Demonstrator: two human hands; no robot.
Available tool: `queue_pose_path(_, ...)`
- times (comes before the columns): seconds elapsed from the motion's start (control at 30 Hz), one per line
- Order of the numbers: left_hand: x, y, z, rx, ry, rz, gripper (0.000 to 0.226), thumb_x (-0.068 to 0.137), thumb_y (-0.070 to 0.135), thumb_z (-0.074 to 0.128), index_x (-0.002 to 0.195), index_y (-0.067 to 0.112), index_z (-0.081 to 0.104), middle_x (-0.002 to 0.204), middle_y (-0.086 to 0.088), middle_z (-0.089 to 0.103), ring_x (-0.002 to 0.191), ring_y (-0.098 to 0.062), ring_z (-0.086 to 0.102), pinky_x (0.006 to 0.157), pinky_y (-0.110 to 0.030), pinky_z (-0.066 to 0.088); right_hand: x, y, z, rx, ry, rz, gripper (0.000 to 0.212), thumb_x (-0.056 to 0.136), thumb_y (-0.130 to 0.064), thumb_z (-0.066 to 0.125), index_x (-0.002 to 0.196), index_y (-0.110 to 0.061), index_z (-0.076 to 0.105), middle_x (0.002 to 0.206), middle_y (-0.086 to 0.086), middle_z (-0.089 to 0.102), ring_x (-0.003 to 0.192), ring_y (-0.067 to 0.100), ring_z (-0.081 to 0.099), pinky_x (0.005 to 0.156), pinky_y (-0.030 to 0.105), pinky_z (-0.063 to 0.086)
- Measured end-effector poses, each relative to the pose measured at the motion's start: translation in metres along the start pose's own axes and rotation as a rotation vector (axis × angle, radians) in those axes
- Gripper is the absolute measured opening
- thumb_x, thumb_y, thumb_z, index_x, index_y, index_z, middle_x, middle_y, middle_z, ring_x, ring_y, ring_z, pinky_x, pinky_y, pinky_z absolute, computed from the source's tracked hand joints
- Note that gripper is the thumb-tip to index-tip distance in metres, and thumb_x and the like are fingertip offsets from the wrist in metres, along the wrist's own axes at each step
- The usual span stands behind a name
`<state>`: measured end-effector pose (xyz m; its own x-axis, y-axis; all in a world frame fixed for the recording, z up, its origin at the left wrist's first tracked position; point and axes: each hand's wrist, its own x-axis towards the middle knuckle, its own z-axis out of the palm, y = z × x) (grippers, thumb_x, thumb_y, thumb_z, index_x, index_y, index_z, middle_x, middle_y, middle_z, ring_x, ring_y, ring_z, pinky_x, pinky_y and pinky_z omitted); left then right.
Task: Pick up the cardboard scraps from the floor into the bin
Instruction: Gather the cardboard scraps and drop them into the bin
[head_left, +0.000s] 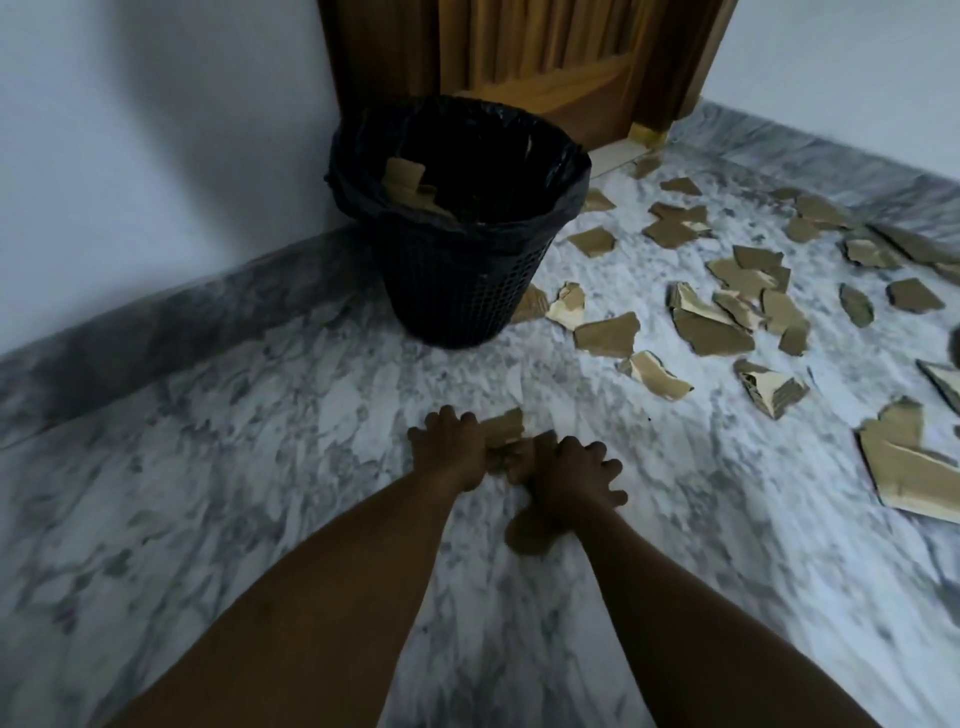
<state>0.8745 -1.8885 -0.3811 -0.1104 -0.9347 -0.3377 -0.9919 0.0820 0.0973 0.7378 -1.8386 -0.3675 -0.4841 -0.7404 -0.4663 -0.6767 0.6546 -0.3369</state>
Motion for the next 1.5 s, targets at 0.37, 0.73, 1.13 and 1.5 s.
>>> queue_pose_path(0.37,-0.007,-0.018,-0.017,-0.169,0.323,-0.029,0.028,0.093,0.015,0.043,0.120,0.018,0.049,0.112,-0.005,0.061,0.112,-0.028,0.047,0.093,-0.046,0.029,0.027,0.015,-0.067,0.319,-0.305,0.061,0.031,0.089,-0.024,0.069,0.111,-0.005,0.059,0.110,0.013,0.057,0.089,0.025,0.057,0.065,0.039,0.046)
queue_pose_path(0.73,-0.009,-0.004,0.009,-0.121,-0.002,0.107,0.039,0.099,0.037,0.040,0.130,0.014,0.046,0.135,-0.010,0.041,0.125,-0.032,0.039,0.100,-0.053,0.036,0.022,0.024,-0.005,0.046,-0.153,-0.015,0.062,0.086,-0.047,0.065,0.130,-0.009,0.042,0.127,0.016,0.048,0.101,0.027,0.049,0.079,0.038,0.049)
queue_pose_path(1.13,-0.005,0.007,0.017,-0.306,0.000,0.044,0.026,0.095,0.024,0.051,0.117,0.013,0.060,0.124,-0.009,0.053,0.113,-0.029,0.054,0.096,-0.048,0.047,0.019,0.031,0.000,0.139,-0.245,-0.056,0.062,0.069,-0.063,0.070,0.101,-0.011,0.058,0.099,0.008,0.064,0.086,0.025,0.063,0.078,0.037,0.055)
queue_pose_path(1.5,-0.012,0.016,0.002,-0.343,-0.115,0.148,0.032,0.094,0.021,0.053,0.121,0.004,0.056,0.123,-0.011,0.059,0.105,-0.027,0.060,0.088,-0.035,0.052,0.008,0.032,-0.026,0.150,-0.316,-0.135,0.044,0.098,-0.031,0.055,0.126,0.002,0.054,0.109,0.015,0.061,0.083,0.024,0.057,0.060,0.027,0.045)
